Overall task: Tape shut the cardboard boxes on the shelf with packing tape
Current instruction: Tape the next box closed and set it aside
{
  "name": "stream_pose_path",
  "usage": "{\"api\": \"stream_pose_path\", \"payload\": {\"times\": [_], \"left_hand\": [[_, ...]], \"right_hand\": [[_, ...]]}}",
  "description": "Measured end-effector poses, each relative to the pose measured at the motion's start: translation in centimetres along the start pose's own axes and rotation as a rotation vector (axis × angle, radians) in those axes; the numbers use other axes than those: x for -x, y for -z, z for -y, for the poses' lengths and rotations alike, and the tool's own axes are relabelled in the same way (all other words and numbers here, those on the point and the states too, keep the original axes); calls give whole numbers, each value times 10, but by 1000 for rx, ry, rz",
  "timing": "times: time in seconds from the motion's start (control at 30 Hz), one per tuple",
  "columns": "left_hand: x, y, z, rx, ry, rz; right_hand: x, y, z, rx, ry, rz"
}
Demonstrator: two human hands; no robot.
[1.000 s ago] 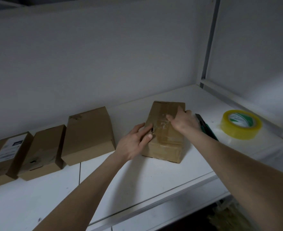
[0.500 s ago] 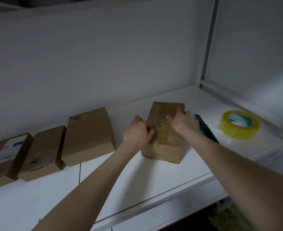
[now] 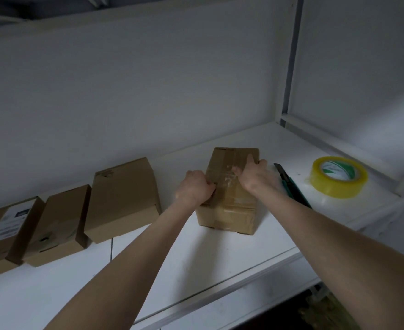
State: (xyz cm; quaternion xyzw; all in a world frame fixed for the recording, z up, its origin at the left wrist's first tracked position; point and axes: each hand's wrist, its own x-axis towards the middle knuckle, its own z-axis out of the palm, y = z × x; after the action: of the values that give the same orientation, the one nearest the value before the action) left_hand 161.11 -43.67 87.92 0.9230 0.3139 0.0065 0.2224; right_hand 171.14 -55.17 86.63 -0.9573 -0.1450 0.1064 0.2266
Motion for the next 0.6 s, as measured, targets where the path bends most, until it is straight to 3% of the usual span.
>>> {"api": "stream_pose_path", "payload": {"times": [0.17,0.4,0.6], "left_hand": [[3,2,-3,-171,-40,-8],[2,5,2,-77,-84,17],[14,5,-10,-405,-116,-46]], "right_hand": [[-3,-2,-2,-3,2,1],[-5,-4,-2,-6,4,1],[-6,-4,-3,-5,0,-6]]}}
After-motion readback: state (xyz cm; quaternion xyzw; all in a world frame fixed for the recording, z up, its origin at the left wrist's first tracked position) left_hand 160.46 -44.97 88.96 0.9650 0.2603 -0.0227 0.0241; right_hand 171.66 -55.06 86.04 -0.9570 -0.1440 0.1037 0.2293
